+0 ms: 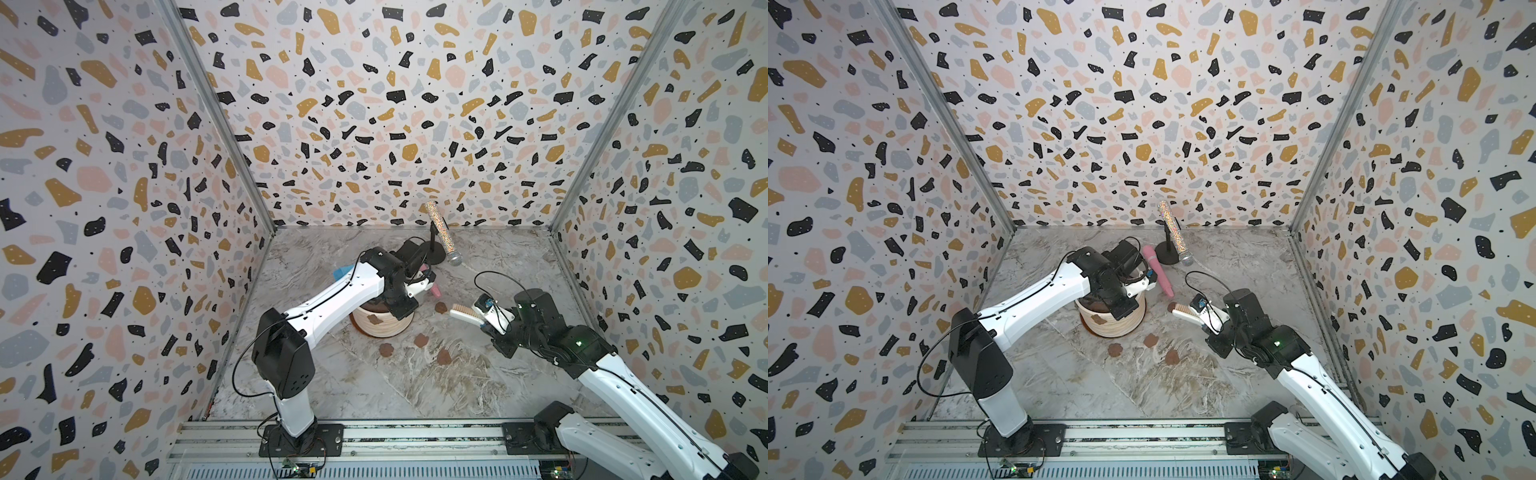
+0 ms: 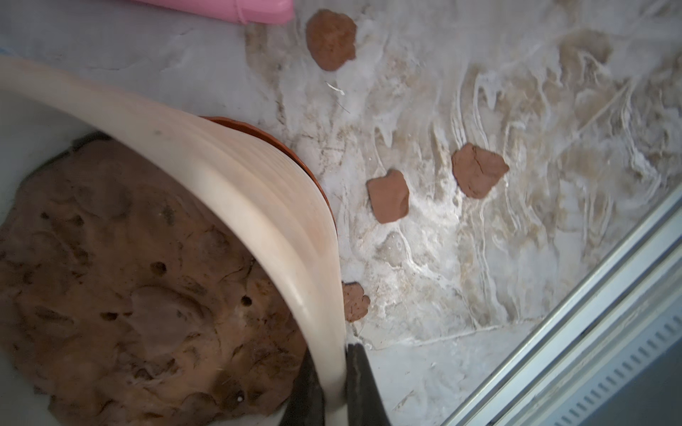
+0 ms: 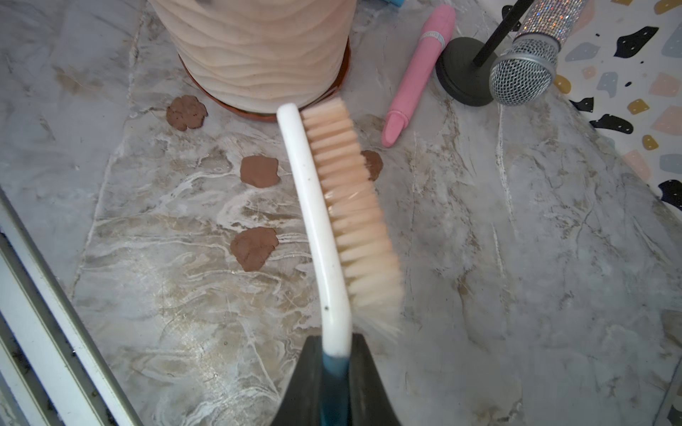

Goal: Scrub the dried mud off the ceramic pot
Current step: Rotate the pot on the tray.

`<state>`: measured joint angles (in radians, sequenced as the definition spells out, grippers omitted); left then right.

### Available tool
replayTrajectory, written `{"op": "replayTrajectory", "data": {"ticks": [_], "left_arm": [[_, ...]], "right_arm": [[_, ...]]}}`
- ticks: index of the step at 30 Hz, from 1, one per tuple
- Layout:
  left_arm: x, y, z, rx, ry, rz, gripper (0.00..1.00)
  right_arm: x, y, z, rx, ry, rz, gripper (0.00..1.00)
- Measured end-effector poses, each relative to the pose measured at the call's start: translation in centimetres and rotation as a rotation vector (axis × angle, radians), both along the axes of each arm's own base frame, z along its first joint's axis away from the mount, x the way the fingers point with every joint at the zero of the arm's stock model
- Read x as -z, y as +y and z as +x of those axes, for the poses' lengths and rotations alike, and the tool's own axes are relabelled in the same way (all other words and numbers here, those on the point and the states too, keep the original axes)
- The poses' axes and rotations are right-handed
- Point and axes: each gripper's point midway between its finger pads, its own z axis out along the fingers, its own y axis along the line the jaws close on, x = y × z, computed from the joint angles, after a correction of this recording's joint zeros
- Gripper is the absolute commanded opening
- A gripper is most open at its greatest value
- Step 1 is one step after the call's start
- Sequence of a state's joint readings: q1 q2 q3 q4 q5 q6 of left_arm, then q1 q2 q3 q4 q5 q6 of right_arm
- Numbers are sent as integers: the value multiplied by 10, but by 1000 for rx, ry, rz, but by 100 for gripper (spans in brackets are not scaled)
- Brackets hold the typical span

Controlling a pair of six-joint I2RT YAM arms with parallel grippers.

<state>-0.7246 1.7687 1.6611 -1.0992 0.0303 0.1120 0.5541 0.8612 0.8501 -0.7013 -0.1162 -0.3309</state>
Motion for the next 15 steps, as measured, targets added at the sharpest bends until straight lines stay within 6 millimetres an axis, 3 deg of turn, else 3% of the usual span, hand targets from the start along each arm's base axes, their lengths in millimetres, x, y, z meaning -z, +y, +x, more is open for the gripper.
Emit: {"op": "replayTrajectory", "data": {"ticks": [6, 11, 15], "left_arm": [[0, -12, 16, -247, 46, -68, 0], [-1, -25, 22, -352, 99, -121, 0], [-2, -30, 24, -388, 145, -171, 20]], "right_arm": [[-11, 0, -8, -59, -64, 9, 0], [-13, 6, -23, -163, -69, 25, 0], [-11, 16, -35, -253, -49, 44, 0]]}}
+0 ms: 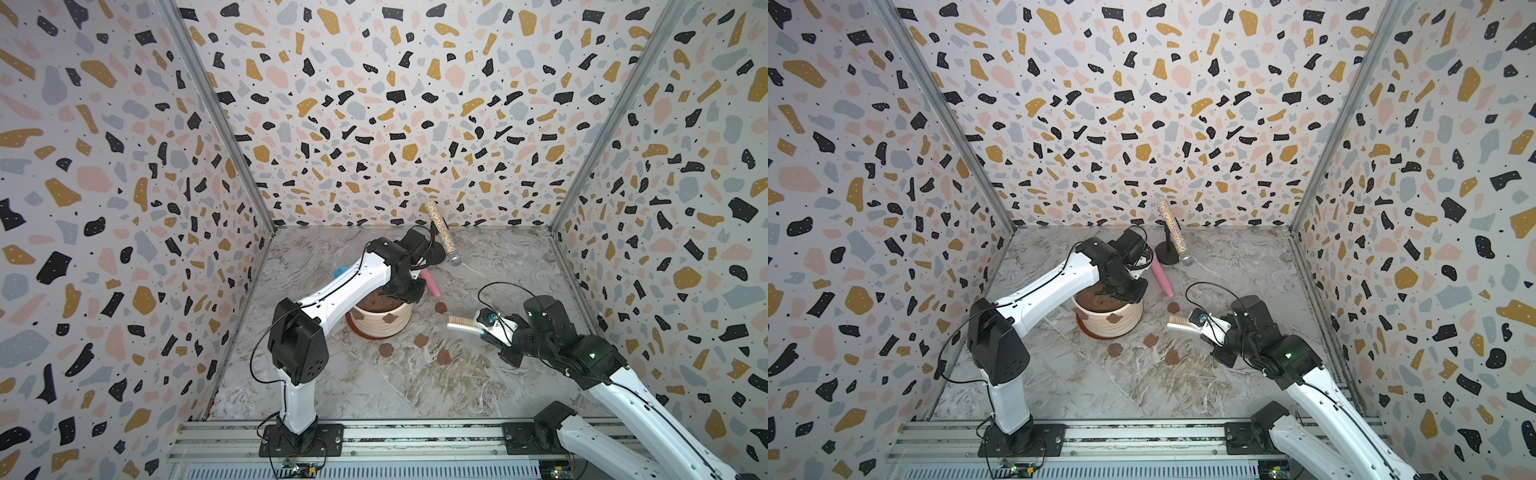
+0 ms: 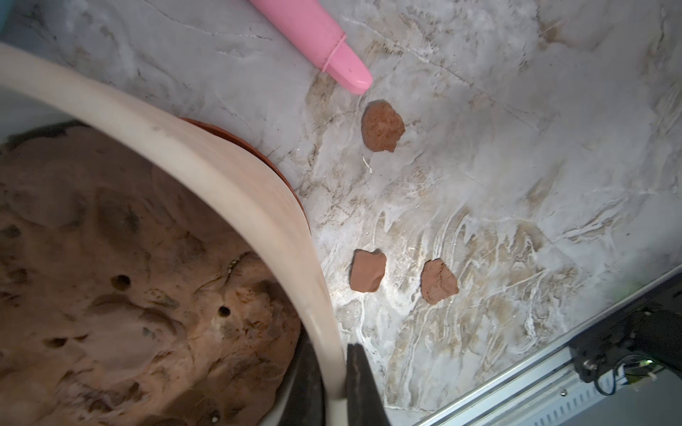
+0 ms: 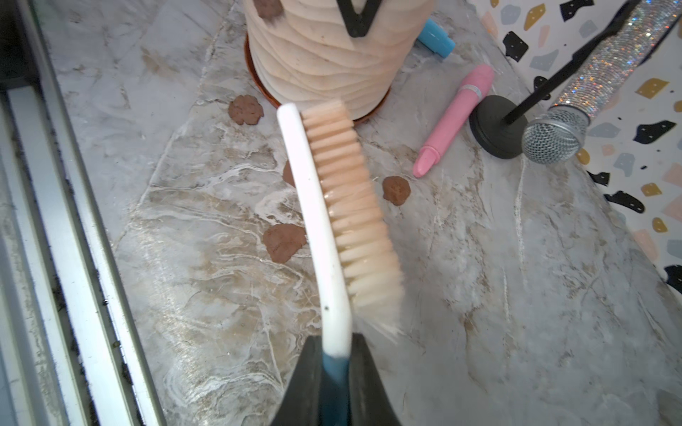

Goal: Scrub the dried mud off the ceramic pot
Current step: Rotate the pot on the tray, then brush off the soil from the pot.

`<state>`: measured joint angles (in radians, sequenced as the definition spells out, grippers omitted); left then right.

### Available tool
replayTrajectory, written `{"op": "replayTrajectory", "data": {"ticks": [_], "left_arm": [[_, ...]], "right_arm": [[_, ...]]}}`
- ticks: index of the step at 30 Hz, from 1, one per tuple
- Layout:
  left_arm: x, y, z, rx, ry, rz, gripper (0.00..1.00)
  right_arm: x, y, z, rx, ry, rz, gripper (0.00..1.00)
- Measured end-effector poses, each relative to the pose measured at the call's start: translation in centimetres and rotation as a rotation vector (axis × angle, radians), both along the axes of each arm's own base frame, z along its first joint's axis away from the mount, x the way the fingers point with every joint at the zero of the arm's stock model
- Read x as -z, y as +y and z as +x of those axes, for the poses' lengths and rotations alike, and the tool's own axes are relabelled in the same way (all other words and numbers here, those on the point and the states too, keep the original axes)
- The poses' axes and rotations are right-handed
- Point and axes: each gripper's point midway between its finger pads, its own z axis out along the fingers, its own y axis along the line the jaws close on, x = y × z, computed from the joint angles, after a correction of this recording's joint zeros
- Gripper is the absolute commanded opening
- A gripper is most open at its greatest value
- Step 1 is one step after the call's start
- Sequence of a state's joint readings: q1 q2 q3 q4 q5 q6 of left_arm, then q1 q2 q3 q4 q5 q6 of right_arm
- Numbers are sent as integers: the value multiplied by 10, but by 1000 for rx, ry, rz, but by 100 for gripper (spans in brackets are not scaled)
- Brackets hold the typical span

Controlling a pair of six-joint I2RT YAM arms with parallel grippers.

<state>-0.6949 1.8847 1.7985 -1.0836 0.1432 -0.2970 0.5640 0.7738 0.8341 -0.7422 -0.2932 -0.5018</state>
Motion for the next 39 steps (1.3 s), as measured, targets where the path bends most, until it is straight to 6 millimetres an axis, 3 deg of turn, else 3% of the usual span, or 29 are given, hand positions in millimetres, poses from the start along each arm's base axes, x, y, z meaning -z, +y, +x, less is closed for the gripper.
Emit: {"op": "replayTrajectory", "data": {"ticks": [6, 10, 14, 17, 19, 22, 27, 30, 35, 39], "left_arm": [[-16, -6, -1, -8, 77, -157, 30], [-55, 8, 5, -29, 73, -331, 32], [-100, 58, 21, -124, -12, -467, 35], [-114, 101, 28, -199, -80, -482, 62], [-113, 122, 25, -230, -105, -466, 72], [-107, 155, 22, -294, -115, -447, 73], [-83, 205, 26, -449, -109, -409, 73], [-71, 211, 23, -471, -99, -384, 73], [-71, 214, 23, -475, -123, -363, 73], [-71, 220, 25, -485, -151, -331, 73]], "right_arm": [[8, 32, -15, -153, 81, 40, 0], [21, 73, -15, -198, 196, 94, 0], [27, 107, -9, -209, 287, 165, 0], [16, 125, 0, -203, 333, 201, 0], [1, 138, 8, -210, 341, 228, 0], [-20, 154, 16, -223, 343, 272, 0], [-18, 160, 20, -227, 385, 240, 0], [0, 162, 22, -213, 448, 180, 0], [33, 157, 23, -161, 564, 98, 0], [40, 147, 32, -95, 617, 99, 0]]}}
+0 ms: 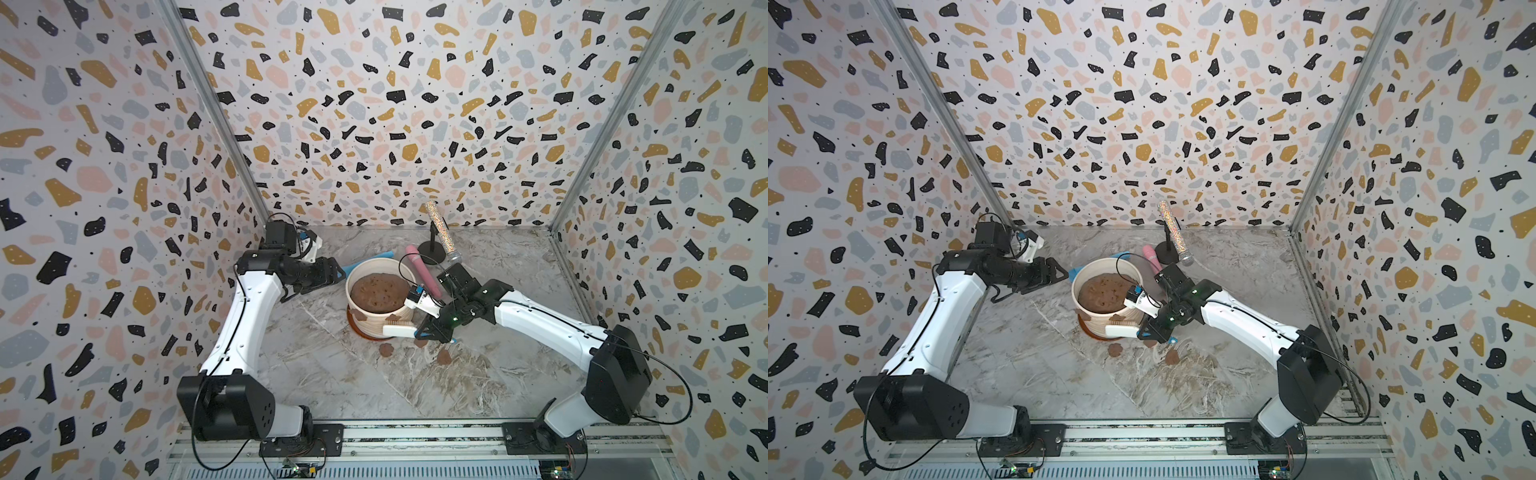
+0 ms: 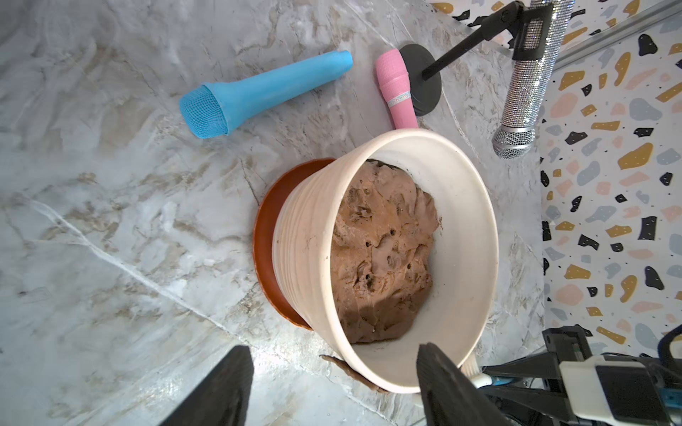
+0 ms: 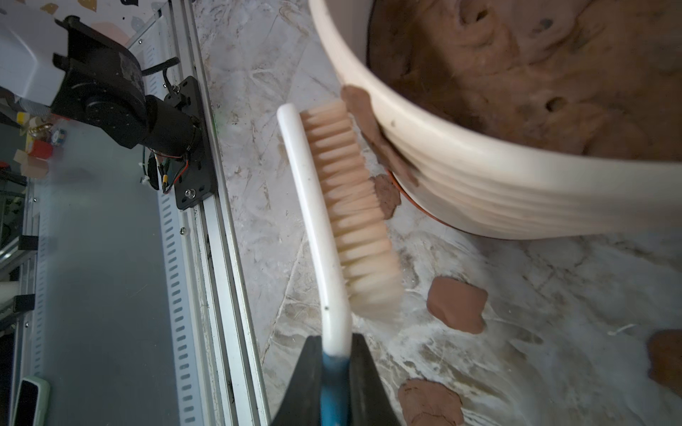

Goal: Scrub the dried mud off the ceramic pot
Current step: Brush off the soil from the pot.

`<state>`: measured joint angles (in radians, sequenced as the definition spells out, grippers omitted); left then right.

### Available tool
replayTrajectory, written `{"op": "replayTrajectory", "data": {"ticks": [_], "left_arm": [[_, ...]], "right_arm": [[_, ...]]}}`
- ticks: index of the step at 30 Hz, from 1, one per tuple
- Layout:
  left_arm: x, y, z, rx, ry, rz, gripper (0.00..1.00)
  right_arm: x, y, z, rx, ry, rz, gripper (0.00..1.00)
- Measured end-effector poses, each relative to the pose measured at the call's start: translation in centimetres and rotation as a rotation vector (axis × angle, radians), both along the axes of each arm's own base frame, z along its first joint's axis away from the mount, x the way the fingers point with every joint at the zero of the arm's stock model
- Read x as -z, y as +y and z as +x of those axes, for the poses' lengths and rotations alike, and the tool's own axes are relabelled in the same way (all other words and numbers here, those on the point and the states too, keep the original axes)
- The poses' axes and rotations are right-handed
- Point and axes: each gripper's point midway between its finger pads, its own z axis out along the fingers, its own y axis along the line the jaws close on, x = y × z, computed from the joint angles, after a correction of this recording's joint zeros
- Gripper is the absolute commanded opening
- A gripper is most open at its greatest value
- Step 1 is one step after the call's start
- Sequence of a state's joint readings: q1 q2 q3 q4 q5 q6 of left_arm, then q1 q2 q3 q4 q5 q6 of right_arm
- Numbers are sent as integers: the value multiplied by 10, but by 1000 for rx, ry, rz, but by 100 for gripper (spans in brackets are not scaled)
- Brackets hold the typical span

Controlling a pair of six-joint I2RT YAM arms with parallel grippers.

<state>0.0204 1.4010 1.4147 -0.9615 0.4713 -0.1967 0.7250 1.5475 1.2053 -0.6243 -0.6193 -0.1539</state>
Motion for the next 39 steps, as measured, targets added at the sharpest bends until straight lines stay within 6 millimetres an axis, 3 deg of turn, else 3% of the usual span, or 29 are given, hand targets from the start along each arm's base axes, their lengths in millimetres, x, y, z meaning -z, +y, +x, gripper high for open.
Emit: {"op": "replayTrajectory", "data": {"ticks": [9, 13, 19, 27, 33, 39], "left_arm": [[6, 7, -1, -13, -9, 46, 72], [6, 8, 0, -11, -15, 54, 72], [8, 11, 0, -18, -14, 70, 72], [16, 16, -2, -26, -8, 102, 72], [16, 19, -4, -22, -24, 125, 72], [16, 19, -4, -19, -30, 131, 72]], "right_arm": [[-4, -24, 0, 58, 20, 15, 0], [-11, -33, -17, 9, 40, 44, 0], [-17, -19, -47, -127, 73, 58, 0], [-32, 12, -8, -59, -8, 106, 0], [-25, 10, 10, -13, -20, 95, 0], [-13, 4, 10, -6, 15, 120, 0]]}}
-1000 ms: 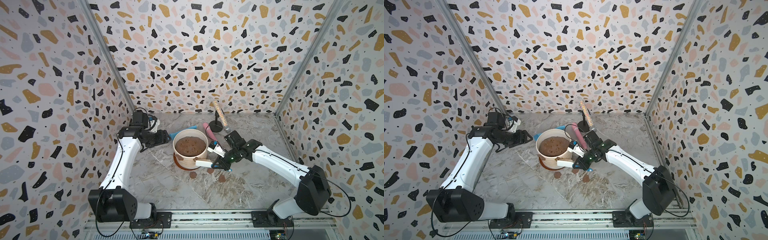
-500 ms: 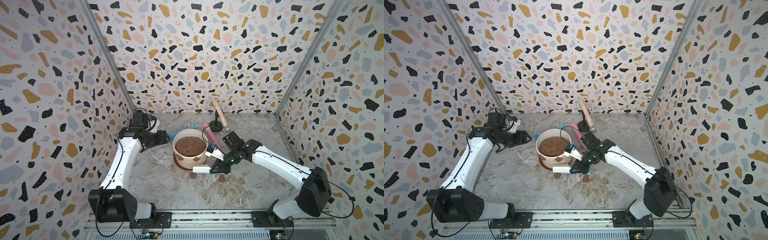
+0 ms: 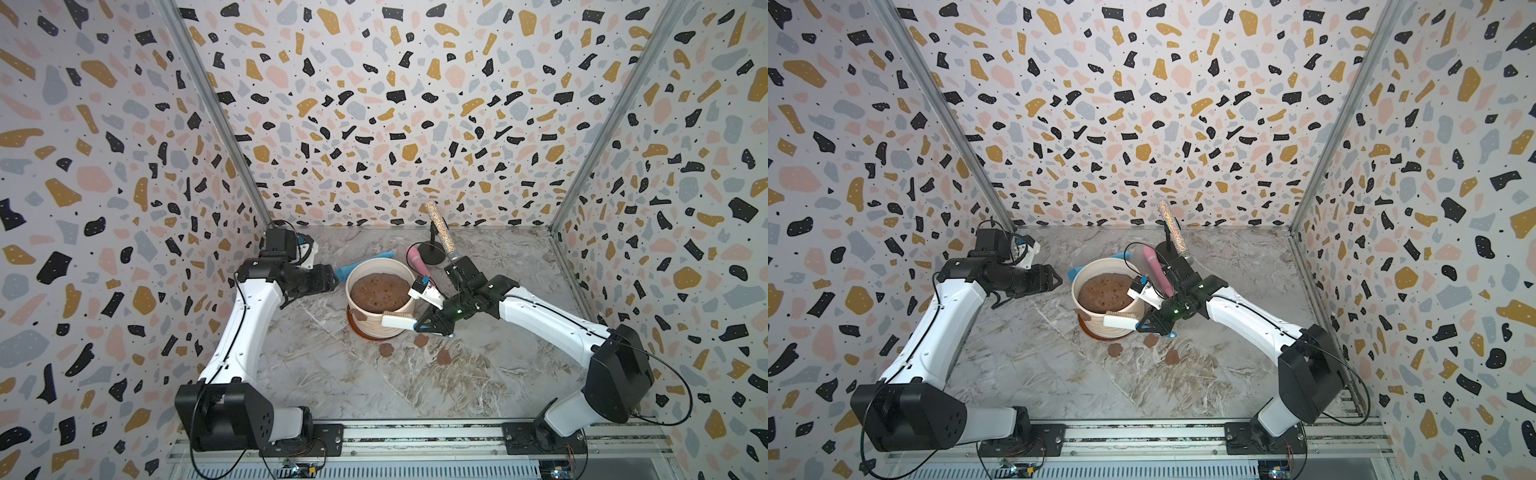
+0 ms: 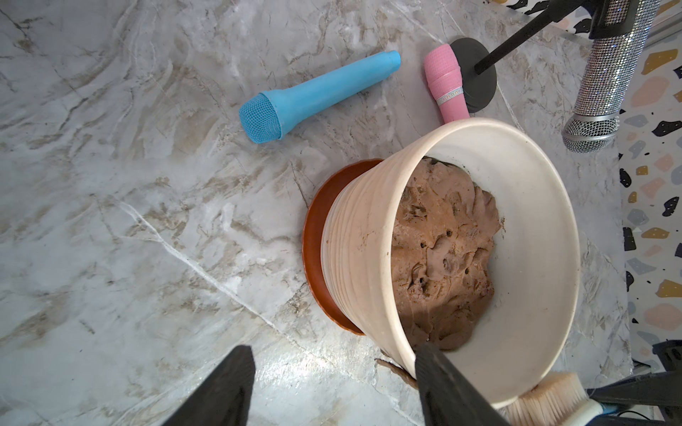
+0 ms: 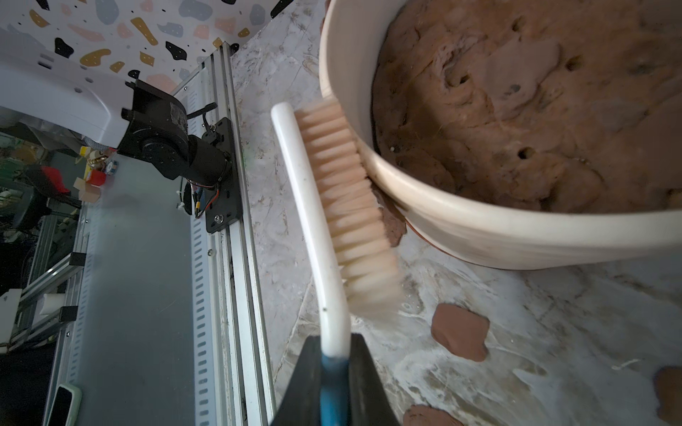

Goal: Scrub the dried mud off the ceramic pot
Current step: Brush off the soil from the pot.

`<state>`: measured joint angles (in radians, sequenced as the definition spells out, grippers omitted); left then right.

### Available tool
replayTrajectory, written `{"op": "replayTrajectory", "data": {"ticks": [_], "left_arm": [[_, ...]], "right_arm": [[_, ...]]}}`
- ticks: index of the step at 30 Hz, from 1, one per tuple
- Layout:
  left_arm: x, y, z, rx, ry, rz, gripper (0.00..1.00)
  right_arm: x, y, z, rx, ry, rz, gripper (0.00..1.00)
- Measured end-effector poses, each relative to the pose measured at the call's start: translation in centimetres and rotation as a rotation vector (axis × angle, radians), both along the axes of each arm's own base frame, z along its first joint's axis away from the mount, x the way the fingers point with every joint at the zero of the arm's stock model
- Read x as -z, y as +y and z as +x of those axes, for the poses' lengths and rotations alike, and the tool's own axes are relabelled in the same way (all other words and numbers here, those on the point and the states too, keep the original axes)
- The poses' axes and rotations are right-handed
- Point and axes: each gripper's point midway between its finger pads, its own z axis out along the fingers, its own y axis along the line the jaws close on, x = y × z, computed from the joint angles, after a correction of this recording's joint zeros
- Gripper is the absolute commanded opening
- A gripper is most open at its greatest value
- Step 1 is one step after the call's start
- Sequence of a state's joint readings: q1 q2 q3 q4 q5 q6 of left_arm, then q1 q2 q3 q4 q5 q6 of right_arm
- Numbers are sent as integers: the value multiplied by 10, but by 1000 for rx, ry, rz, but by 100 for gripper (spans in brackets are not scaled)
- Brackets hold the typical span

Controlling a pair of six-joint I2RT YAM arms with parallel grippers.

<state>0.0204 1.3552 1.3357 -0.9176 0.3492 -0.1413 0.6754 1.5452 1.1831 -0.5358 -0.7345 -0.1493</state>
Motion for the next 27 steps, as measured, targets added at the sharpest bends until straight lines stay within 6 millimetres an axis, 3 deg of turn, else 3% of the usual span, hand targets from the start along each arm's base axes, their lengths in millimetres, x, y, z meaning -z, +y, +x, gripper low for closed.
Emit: {"op": "replayTrajectory", "data": {"ticks": [6, 13, 16, 18, 23, 27], "left_arm": [[0, 0, 0, 0, -1, 0, 71], [0, 0, 0, 1, -2, -1, 71], [-1, -2, 0, 18, -5, -6, 71], [-2, -8, -3, 63, -12, -17, 70], [-19, -32, -12, 276, -48, -51, 66], [-40, -72, -25, 560, -127, 8, 65]], "right_arm": [[10, -11, -3, 22, -17, 4, 0], [47, -49, -3, 136, -4, -141, 0], [51, -62, -11, 162, 6, -178, 0], [42, -69, -18, 169, -6, -175, 0], [-4, -86, -30, 218, -123, -120, 0], [-37, -107, -19, 367, -225, -127, 0]]}}
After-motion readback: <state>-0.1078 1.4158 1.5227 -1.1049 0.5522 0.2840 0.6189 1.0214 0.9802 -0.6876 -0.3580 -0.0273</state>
